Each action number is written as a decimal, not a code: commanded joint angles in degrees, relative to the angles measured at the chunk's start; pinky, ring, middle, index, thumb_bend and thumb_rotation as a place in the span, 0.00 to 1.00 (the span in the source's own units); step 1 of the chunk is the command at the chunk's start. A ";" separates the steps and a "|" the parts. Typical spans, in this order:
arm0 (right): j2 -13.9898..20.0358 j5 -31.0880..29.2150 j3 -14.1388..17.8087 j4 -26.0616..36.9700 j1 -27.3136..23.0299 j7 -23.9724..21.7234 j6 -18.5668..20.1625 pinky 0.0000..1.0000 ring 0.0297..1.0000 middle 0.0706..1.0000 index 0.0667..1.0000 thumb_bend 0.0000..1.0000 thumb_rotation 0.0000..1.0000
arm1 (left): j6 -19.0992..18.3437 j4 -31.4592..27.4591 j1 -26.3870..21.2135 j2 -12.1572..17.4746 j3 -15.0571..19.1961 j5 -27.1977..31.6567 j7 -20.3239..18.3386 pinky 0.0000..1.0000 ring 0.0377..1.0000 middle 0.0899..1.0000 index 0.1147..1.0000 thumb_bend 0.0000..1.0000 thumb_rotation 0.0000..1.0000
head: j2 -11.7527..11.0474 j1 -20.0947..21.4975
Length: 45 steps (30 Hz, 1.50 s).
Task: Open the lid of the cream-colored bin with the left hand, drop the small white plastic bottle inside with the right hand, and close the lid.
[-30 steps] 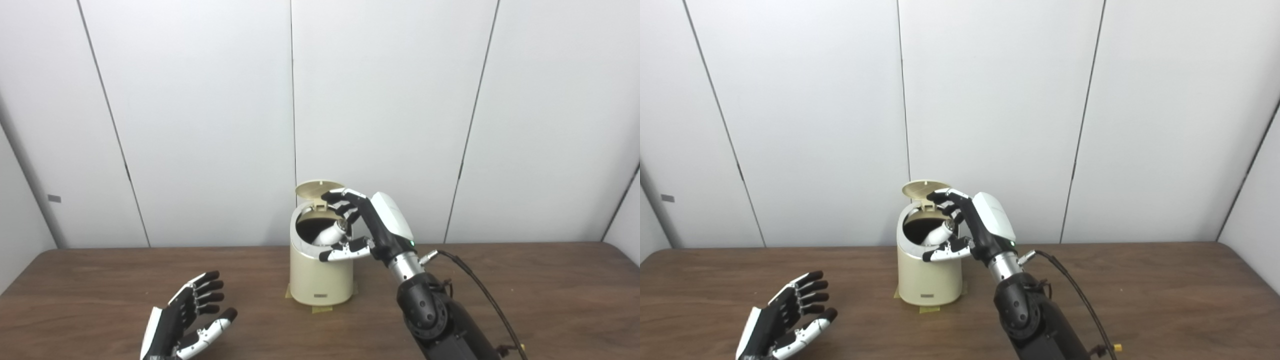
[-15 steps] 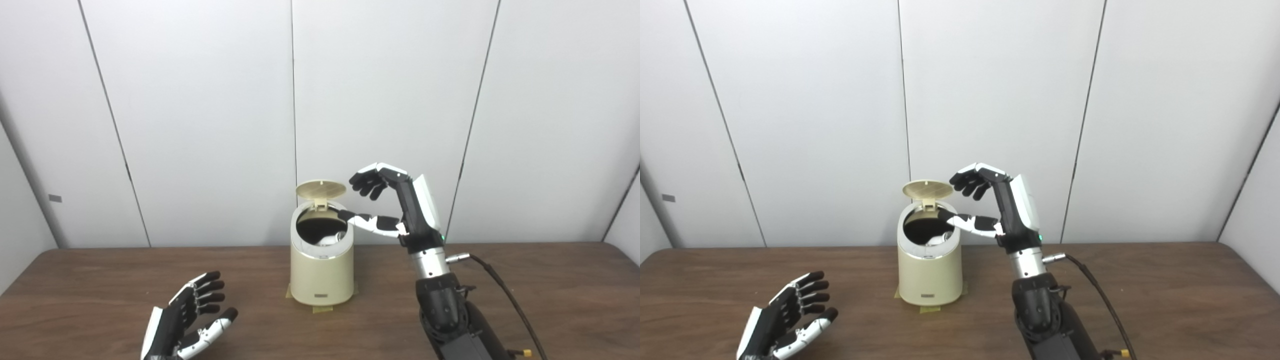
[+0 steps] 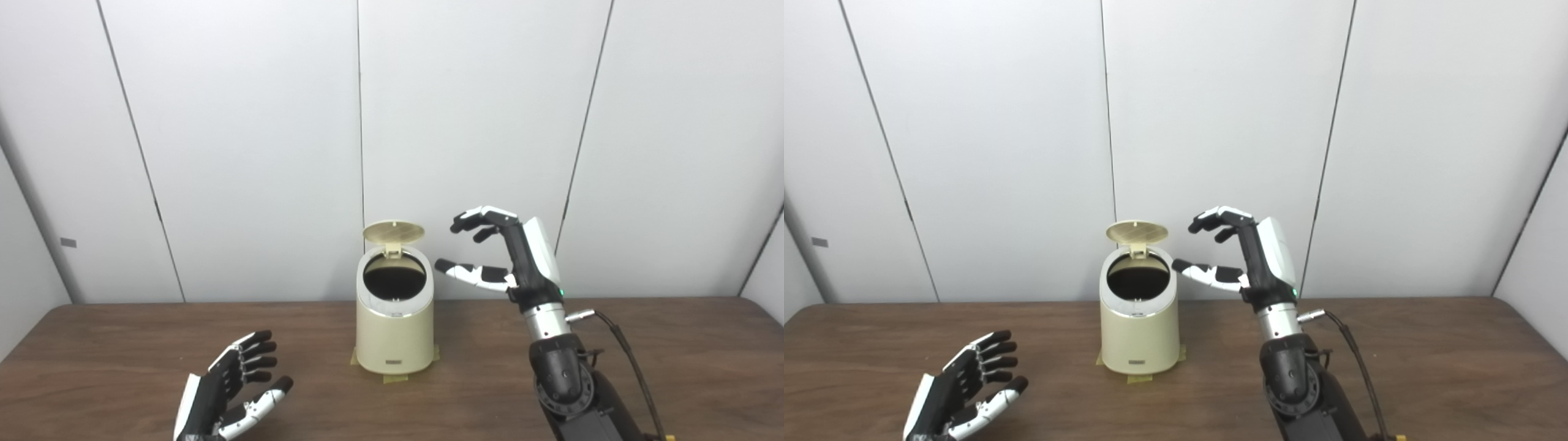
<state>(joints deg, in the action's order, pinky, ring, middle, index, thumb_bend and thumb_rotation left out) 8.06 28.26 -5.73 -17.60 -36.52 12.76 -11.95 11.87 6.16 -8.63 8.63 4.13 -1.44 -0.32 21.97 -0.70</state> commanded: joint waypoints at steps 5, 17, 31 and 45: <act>3.12 0.50 -2.69 2.87 -5.43 -9.51 6.54 0.79 0.90 0.90 0.87 0.61 0.76 | 2.55 0.92 -0.42 -0.44 -0.59 -0.60 0.21 0.65 0.70 0.74 0.78 0.64 0.13 | -0.03 -0.03; -1.72 2.55 0.87 -3.86 -5.20 9.72 -1.52 0.38 0.44 0.44 0.53 0.53 0.31 | 2.90 1.22 -0.83 -0.68 -0.73 -0.42 0.36 0.65 0.70 0.74 0.78 0.65 0.14 | -0.02 -0.20; -2.82 -2.67 2.29 -2.37 9.83 23.73 -14.92 0.10 0.11 0.15 0.43 0.49 0.15 | 2.25 1.06 -1.99 0.11 -0.24 0.23 -0.07 0.66 0.69 0.73 0.78 0.68 0.18 | 0.18 -0.46; -2.52 -6.09 3.01 1.82 18.10 18.48 -14.92 0.10 0.12 0.16 0.43 0.49 0.15 | -0.43 -2.36 -8.95 1.96 -0.49 0.98 -2.19 0.73 0.77 0.81 0.84 0.74 0.33 | -0.50 -1.14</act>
<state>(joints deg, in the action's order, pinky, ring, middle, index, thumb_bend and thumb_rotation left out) 4.92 22.23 -2.66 -17.11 -18.12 31.46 -24.99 11.05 6.75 -14.31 9.76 3.87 -0.86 -2.09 21.53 -1.76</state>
